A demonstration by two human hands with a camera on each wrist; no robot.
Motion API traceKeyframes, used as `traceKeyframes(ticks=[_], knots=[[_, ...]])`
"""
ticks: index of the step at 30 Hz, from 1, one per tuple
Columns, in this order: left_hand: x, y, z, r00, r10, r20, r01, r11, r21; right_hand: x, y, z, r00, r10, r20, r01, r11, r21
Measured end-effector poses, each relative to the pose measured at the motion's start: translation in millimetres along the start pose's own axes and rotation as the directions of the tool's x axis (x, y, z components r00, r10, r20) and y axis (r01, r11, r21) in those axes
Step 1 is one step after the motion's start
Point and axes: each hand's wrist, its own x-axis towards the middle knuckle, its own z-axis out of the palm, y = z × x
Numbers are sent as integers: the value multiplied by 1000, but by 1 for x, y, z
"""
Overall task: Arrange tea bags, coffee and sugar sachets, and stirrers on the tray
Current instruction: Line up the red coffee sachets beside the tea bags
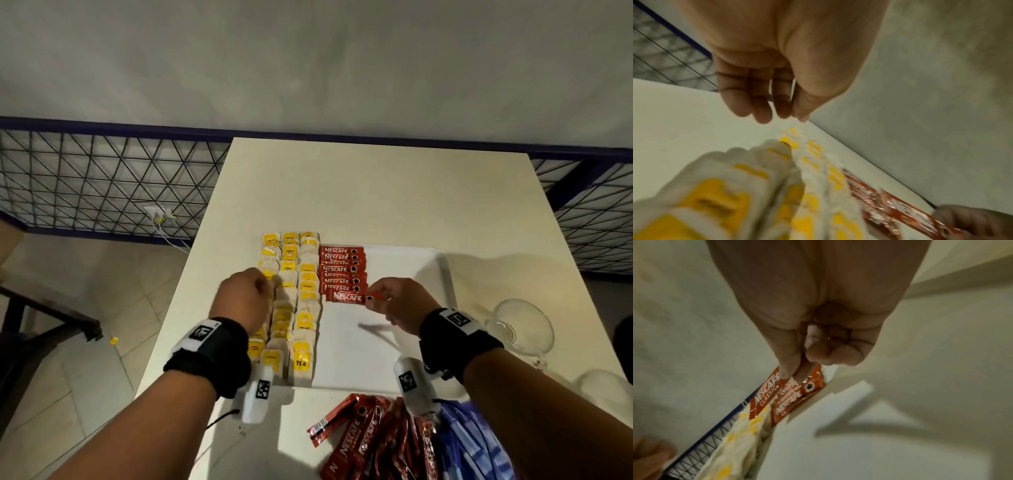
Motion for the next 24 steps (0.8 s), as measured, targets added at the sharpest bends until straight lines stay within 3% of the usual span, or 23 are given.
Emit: traceKeyframes(ticks=[3,6,12,24], knots=[[6,-30,-3,983,-182,34,176,974,141,12,13,1,996,71,-48,-73,996,-42],[6,-48,5,957,-269,110,245,950,192,22,14,7,994,98,-47,-102,991,-89],[2,-55,17,940,-309,141,281,941,190,31,8,16,990,122,-68,-129,986,-104],[2,-60,25,952,-281,123,263,954,142,37,7,26,967,194,-163,-206,977,-61]])
